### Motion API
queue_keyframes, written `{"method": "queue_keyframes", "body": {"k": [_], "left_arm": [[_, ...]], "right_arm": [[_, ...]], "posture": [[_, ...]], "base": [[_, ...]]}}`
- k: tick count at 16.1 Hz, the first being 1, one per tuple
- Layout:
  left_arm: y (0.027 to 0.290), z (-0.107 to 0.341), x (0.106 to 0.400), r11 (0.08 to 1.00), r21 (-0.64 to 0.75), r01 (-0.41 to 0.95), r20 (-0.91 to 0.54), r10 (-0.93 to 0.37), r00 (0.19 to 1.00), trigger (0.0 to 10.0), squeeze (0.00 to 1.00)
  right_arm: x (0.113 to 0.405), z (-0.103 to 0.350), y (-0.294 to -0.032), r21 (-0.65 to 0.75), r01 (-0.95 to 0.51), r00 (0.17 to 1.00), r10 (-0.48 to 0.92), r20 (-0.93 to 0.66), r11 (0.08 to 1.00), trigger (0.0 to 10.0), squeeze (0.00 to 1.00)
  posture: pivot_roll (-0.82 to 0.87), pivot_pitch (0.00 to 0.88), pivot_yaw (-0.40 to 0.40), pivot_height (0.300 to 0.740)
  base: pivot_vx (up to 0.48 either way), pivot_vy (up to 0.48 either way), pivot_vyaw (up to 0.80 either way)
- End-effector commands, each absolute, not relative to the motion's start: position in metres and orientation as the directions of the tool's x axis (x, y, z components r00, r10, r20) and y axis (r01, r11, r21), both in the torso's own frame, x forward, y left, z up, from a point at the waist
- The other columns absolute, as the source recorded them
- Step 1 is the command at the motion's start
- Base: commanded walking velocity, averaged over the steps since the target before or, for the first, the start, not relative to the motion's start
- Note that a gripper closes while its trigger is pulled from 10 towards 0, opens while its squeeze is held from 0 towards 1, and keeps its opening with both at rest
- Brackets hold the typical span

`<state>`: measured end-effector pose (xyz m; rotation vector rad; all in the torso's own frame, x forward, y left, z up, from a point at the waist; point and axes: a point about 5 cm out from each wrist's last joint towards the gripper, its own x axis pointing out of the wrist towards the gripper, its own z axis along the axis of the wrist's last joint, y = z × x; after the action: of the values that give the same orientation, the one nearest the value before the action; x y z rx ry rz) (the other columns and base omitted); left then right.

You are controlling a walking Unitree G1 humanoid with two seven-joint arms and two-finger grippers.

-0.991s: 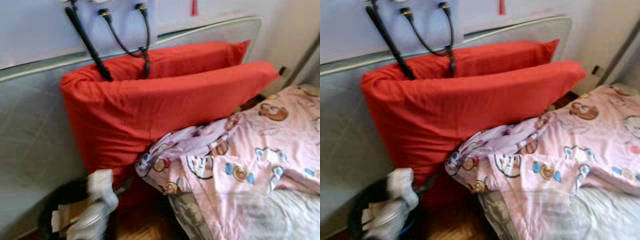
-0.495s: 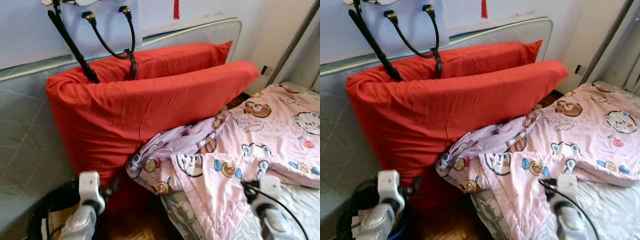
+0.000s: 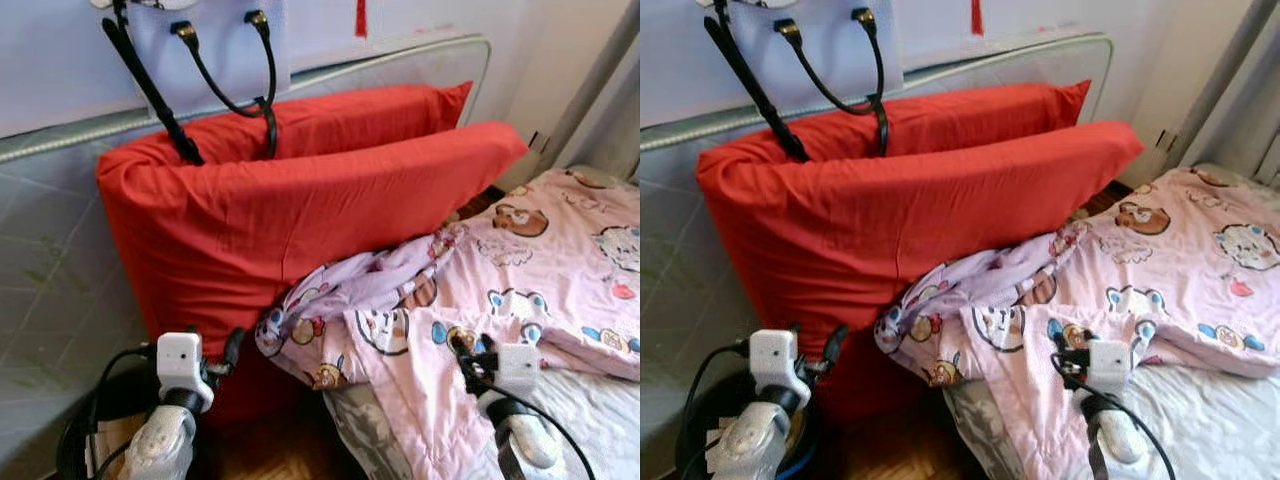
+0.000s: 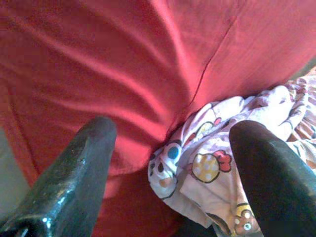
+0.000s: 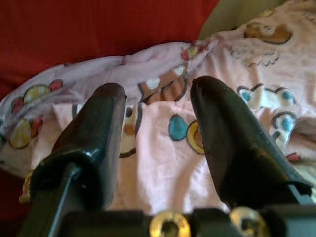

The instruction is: Clean up the room

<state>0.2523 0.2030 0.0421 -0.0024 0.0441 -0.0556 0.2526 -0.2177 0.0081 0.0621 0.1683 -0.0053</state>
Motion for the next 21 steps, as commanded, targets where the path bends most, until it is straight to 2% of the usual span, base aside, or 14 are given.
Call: {"method": "queue_keyframes", "body": {"k": [1,9,21], "left_arm": [[0.204,0.044,0.249,0.997,0.030,0.069,-0.055,-0.067,0.996,10.0,0.00],[0.203,0.051,0.243,0.995,0.056,0.083,-0.070,-0.079,0.994,10.0,0.00],[0.203,0.053,0.240,0.994,0.062,0.089,-0.102,-0.083,0.991,10.0,0.00]], "right_arm": [[0.251,0.012,-0.218,0.075,0.025,0.990,-0.014,-0.139,0.997,10.0,0.00],[0.240,0.011,-0.198,0.148,0.069,0.990,-0.049,-0.134,0.986,10.0,0.00],[0.233,0.012,-0.188,0.169,0.062,0.985,-0.033,-0.167,0.984,10.0,0.00]], "posture": [[0.03,0.000,-0.060,0.740],[0.03,0.000,-0.058,0.740],[0.02,0.000,-0.045,0.740]], "base": [[0.000,0.000,0.00],[0.000,0.000,0.00],[0.000,0.000,0.00]]}}
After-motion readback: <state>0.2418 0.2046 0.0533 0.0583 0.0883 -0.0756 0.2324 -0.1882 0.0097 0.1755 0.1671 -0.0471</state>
